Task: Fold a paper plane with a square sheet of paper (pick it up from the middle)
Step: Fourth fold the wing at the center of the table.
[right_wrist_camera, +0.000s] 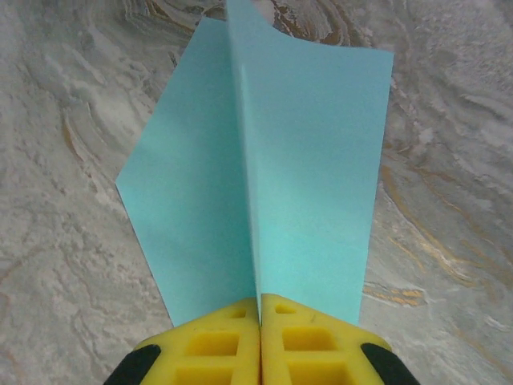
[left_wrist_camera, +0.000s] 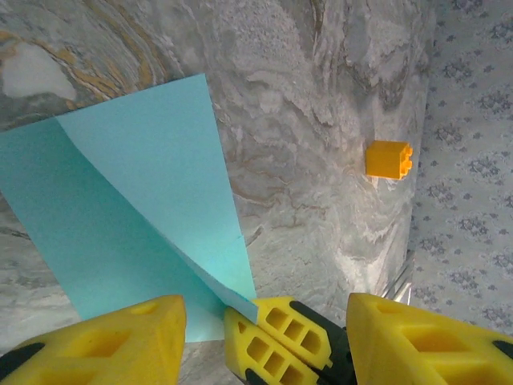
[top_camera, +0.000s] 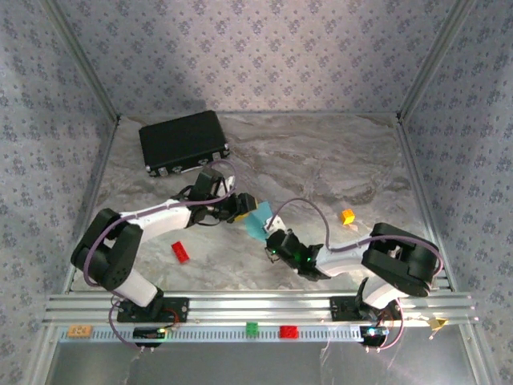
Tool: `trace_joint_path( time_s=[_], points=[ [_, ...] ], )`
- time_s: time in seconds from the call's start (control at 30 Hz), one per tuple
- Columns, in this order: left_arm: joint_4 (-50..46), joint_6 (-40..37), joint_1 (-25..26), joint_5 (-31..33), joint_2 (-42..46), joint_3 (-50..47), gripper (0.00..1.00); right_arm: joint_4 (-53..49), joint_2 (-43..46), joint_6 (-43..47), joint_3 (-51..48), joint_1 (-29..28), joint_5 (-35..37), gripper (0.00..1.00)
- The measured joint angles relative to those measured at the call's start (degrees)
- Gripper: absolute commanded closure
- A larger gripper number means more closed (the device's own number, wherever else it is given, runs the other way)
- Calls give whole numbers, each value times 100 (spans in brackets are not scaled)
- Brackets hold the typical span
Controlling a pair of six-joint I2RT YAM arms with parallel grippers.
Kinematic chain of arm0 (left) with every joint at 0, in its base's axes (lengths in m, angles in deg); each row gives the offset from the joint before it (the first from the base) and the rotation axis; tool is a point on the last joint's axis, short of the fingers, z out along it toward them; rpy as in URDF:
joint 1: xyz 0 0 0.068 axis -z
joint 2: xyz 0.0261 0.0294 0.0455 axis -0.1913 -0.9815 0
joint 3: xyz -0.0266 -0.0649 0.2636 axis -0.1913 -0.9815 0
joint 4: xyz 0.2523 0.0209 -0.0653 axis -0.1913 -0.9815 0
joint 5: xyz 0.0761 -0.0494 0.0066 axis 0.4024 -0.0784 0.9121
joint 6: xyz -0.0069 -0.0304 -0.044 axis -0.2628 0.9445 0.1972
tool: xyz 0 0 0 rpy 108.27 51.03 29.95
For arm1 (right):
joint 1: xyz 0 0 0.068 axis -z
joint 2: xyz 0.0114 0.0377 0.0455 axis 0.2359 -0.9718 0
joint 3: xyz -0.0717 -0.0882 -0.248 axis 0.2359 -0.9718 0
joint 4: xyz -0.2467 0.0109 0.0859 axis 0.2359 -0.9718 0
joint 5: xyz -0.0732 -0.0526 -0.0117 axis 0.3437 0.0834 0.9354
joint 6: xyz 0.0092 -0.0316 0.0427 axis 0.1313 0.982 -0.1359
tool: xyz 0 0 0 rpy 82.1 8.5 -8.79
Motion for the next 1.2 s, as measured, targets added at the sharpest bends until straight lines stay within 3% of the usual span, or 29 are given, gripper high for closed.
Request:
trace_joint_path(
  time_s=[0.33, 0.77, 0.9, 1.2],
  points=[
    [-94, -31, -35, 57, 4, 0, 45, 422, 11, -669, -114, 787, -1727, 94],
    [-105, -28, -35, 57, 4, 0, 46, 634, -13, -1552, -173, 1357, -2916, 94],
    [-103, -31, -35, 55, 2, 0, 51, 846, -175, -1858, -190, 1510, -3283, 94],
    [-55, -9, -35, 11, -83, -2, 72, 1609, -549, -2592, -282, 1762, -3882, 95]
  ],
)
